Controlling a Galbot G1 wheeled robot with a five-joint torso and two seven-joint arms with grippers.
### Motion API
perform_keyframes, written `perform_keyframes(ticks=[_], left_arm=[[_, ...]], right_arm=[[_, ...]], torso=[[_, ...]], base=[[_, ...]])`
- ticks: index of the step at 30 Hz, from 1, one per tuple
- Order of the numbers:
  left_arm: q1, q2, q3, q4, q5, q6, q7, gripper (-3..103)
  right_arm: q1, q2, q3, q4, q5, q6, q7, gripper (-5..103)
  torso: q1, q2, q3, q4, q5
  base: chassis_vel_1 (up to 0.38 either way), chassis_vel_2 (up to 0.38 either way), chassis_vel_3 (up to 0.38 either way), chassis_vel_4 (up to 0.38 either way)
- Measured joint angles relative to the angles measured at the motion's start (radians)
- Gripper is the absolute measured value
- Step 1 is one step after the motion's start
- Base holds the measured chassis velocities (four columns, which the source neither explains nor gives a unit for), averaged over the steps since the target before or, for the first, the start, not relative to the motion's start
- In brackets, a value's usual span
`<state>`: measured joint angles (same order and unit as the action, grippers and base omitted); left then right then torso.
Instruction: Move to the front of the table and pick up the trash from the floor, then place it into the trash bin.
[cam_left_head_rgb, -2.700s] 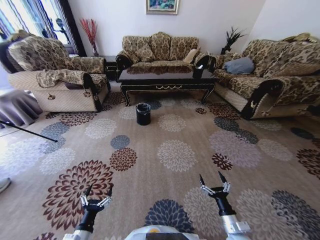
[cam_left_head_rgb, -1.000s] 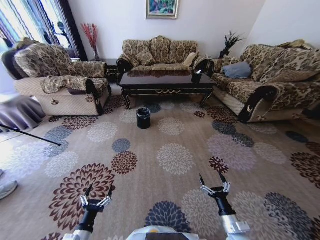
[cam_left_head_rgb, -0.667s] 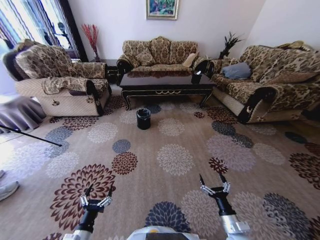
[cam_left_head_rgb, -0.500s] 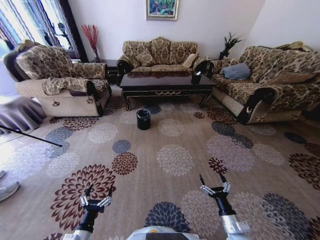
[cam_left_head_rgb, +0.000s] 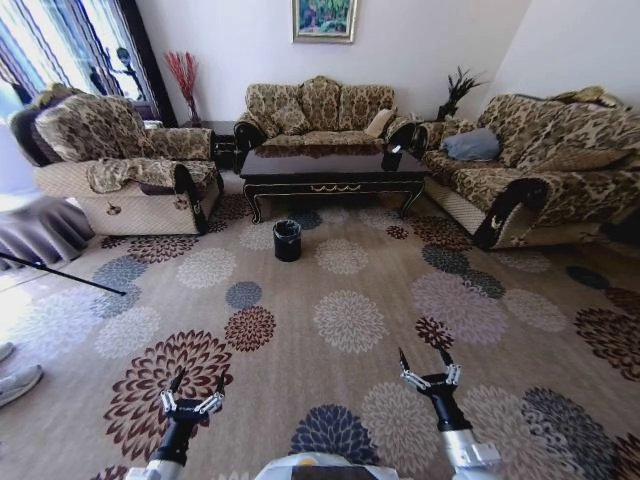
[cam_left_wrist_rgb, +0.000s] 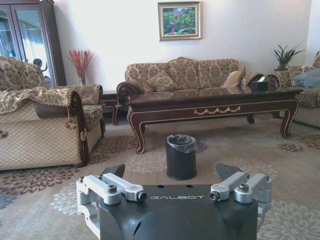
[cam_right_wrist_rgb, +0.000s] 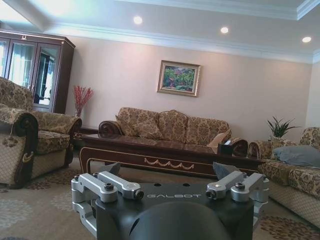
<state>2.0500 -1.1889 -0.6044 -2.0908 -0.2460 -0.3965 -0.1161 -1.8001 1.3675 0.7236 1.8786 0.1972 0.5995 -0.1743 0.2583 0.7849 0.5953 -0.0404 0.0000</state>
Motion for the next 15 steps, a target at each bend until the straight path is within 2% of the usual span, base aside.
perform_keyframes(ticks=[15], left_arm=[[0.0,0.0,0.0,0.0,0.0,0.0,0.0,100]], right_arm=[[0.0,0.0,0.0,0.0,0.0,0.0,0.0,100]], torso=[[0.028,0.066,0.037,0.0,0.0]], base=[[0.0,0.0,0.0,0.0]])
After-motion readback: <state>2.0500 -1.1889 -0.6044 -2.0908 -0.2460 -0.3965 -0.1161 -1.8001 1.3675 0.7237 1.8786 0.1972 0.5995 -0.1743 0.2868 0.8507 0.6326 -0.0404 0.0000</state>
